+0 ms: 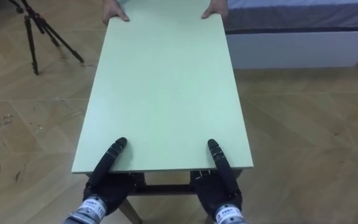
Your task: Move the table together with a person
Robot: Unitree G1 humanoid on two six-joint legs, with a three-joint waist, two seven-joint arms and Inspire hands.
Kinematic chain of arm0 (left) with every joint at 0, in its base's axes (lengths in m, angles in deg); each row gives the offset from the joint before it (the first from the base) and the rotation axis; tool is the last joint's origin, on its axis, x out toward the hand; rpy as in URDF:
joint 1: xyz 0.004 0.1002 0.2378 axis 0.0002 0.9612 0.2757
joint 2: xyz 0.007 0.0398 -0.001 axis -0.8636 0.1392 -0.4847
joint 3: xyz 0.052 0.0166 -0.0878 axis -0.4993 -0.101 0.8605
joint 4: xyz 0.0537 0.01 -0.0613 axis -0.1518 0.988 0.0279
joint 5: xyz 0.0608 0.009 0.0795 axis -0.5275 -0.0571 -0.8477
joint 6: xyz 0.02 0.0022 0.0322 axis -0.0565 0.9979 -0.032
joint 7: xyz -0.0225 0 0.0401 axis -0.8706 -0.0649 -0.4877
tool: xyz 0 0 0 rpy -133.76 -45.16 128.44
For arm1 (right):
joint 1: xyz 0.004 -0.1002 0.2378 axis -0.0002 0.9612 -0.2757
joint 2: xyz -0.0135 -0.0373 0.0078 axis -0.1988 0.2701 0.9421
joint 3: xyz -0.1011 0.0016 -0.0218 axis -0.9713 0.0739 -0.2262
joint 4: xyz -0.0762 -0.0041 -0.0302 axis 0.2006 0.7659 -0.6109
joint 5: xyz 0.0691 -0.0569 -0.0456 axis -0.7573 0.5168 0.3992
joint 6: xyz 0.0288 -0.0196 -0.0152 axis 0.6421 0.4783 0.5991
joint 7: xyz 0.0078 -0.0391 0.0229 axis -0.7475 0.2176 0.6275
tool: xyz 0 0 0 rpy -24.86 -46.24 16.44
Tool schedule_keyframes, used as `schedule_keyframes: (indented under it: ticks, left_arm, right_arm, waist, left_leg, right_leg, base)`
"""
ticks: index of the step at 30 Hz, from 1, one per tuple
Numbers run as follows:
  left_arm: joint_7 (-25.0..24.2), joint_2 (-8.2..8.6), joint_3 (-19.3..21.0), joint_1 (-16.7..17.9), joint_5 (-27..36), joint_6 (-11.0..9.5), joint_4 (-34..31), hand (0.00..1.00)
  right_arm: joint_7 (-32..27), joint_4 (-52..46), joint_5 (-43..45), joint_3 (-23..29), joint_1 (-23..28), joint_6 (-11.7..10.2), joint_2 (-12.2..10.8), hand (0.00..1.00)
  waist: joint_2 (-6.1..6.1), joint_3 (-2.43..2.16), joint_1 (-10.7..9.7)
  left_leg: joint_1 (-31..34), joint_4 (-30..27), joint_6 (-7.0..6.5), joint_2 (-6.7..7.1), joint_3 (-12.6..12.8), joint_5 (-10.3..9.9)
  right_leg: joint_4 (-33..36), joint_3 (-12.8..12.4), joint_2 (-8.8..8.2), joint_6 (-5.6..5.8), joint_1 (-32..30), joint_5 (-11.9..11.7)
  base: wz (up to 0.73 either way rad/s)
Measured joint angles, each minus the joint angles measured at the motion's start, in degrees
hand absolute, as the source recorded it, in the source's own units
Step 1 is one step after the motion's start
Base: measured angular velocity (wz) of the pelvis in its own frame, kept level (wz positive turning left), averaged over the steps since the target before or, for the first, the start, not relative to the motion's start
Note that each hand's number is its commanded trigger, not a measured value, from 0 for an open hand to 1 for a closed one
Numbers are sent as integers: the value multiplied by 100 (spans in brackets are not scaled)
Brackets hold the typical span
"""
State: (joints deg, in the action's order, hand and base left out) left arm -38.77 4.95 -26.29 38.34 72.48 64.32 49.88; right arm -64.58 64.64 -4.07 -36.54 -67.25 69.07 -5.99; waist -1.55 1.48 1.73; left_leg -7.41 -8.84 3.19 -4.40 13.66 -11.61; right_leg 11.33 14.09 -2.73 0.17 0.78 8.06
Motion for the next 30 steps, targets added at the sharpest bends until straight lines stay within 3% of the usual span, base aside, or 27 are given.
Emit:
schedule_keyframes:
  ticks: [5,22,30]
  left_arm:
    - [-32,-50,3,1,-6,31,0,100]
    - [-118,-41,69,-17,-79,34,-131,100]
    - [-12,-46,65,130,-80,65,-401,100]
  right_arm:
    - [0,20,-5,2,0,40,-4,100]
    - [-5,-43,24,16,-130,24,14,100]
    - [-110,-307,-2,5,-51,78,91,100]
  waist:
    - [63,-38,-2]
    - [56,-45,-27]
    - [54,-46,-48]
  left_leg:
    - [-15,19,0,-6,-7,0]
    - [-33,23,0,-20,-19,0]
    - [-34,35,0,-13,5,0]
  right_leg:
    - [-54,5,15,1,35,-2]
    - [-57,11,29,-1,49,-3]
    - [-56,14,30,-1,21,-3]
  base:
    - [0]
    - [0]
    - [-2]
